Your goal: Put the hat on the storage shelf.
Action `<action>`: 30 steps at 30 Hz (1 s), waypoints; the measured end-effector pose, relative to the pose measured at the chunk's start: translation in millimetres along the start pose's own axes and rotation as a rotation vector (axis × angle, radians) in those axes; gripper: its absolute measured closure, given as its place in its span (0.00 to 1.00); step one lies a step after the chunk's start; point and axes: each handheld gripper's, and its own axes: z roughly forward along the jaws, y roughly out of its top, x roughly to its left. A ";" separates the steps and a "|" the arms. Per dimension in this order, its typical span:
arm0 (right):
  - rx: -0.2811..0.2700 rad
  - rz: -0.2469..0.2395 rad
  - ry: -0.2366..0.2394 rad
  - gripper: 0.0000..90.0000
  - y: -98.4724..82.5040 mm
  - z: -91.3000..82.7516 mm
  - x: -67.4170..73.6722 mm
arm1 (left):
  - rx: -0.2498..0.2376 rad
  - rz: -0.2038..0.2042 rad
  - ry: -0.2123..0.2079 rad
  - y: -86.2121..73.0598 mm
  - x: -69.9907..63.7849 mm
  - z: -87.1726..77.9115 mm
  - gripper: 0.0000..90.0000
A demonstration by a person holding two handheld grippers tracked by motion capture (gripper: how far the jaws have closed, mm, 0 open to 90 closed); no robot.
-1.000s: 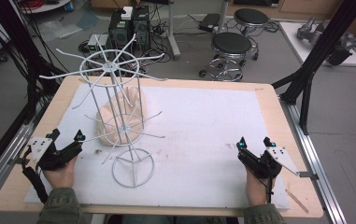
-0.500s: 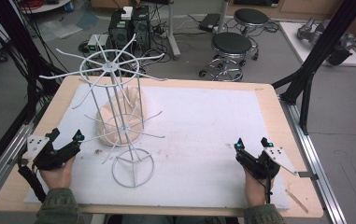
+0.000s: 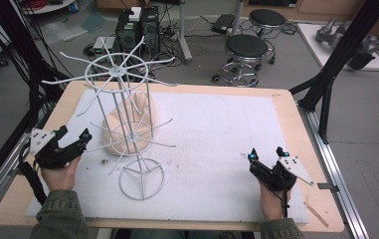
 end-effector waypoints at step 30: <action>-0.005 0.015 -0.006 0.13 -0.6 -4.4 -5.4 | 0.346 -0.036 -0.063 24.9 -8.4 118.2 0.24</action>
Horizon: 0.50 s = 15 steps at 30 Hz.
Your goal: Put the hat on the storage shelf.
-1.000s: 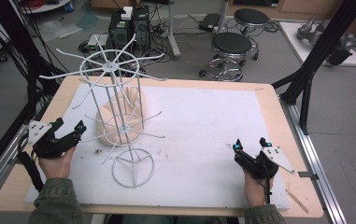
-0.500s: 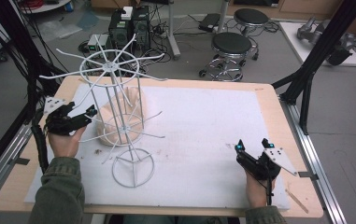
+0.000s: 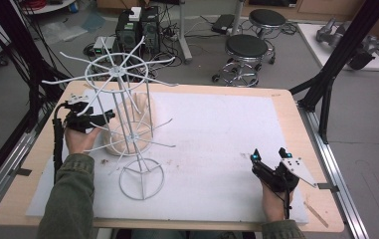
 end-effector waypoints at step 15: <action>0.012 0.002 0.007 0.13 -0.6 0.7 0.4 | 0.212 -0.065 0.093 -13.2 -3.1 29.7 0.21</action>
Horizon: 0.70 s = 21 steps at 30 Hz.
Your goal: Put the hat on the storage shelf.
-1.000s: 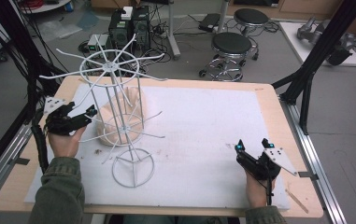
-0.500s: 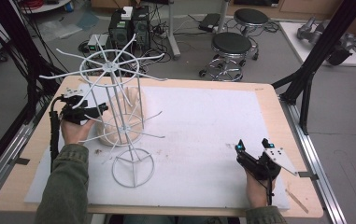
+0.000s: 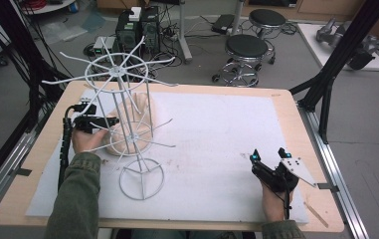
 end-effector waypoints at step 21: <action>0.007 -0.023 0.011 0.13 -0.5 1.8 0.3 | 0.162 -0.087 0.072 -5.3 -9.1 23.8 0.56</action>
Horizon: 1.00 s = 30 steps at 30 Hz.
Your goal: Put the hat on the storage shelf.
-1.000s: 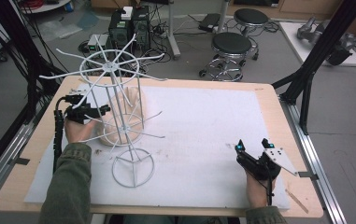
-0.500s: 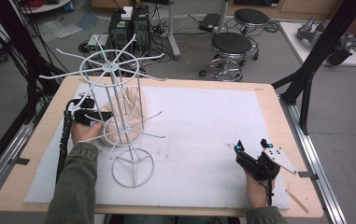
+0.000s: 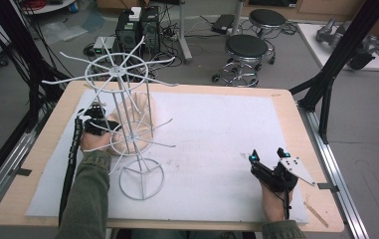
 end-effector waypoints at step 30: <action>-0.002 0.000 -0.001 0.13 0.7 -2.0 -0.1 | -0.152 -0.055 -0.179 4.4 26.7 -40.2 0.90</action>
